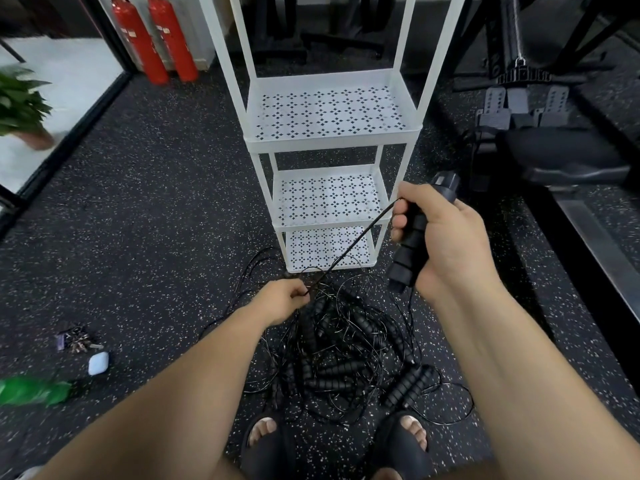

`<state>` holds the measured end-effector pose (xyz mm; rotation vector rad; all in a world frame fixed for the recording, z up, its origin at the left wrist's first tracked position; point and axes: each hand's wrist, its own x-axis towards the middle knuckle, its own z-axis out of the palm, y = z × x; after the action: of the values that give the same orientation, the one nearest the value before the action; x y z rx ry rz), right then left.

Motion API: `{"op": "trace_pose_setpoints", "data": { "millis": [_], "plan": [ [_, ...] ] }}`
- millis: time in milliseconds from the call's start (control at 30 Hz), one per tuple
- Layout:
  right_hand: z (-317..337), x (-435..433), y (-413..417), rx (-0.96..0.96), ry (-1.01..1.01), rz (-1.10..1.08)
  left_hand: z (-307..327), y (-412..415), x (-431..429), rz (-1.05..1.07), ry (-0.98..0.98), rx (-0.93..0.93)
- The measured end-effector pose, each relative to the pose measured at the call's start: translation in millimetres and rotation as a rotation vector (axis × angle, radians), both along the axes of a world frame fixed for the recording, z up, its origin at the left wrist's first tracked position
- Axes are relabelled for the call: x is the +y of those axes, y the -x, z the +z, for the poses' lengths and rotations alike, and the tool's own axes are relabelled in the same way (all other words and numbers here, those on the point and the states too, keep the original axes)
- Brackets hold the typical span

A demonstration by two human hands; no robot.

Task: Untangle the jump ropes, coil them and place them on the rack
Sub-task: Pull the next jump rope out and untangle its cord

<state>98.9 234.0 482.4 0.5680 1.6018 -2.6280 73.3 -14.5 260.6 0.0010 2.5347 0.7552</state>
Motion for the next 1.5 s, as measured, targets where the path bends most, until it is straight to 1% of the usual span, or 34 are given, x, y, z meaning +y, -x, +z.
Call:
{"op": "trace_pose_setpoints", "data": {
  "millis": [233,367,533,733,800,900,1000,1133,1267,1367,1433,1500],
  "plan": [
    [-3.9,2.8,1.6,0.002,0.044,-0.085,15.2,10.7,-10.6,0.024,0.023,-0.014],
    [-3.7,2.7,1.8,0.019,0.053,-0.104,40.7,16.5,-12.2,-0.027,0.056,-0.007],
    [-9.3,-1.3,0.4,-0.01,0.062,-0.069,85.1,28.9,-2.3,-0.048,0.0,0.106],
    [-20.2,-7.8,0.4,-0.088,0.043,0.003,113.4,24.6,9.4,-0.109,-0.009,0.172],
    [-24.5,-10.7,-1.3,-0.124,-0.002,0.088,122.8,24.4,13.7,-0.112,-0.005,0.204],
    [-31.4,-14.2,-4.2,-0.178,-0.145,0.239,133.7,24.5,20.0,-0.161,-0.017,0.252],
    [-39.8,-19.3,-4.0,-0.184,-0.251,0.298,143.4,20.9,26.7,-0.187,-0.07,0.279],
    [-49.0,-26.3,-1.6,-0.19,-0.282,0.292,153.9,14.8,33.0,-0.219,-0.122,0.351],
    [-52.6,-31.9,-3.5,-0.196,-0.251,0.283,162.9,14.8,32.0,-0.214,-0.167,0.423],
    [-49.5,-32.8,-4.3,-0.187,-0.196,0.24,162.6,11.6,34.5,-0.253,-0.162,0.414],
    [-47.4,-31.8,-2.9,-0.179,-0.207,0.189,160.6,7.8,39.1,-0.295,-0.137,0.409],
    [-46.3,-30.8,-0.6,-0.163,-0.226,0.162,159.9,3.5,44.7,-0.285,-0.166,0.392]
  ]
}}
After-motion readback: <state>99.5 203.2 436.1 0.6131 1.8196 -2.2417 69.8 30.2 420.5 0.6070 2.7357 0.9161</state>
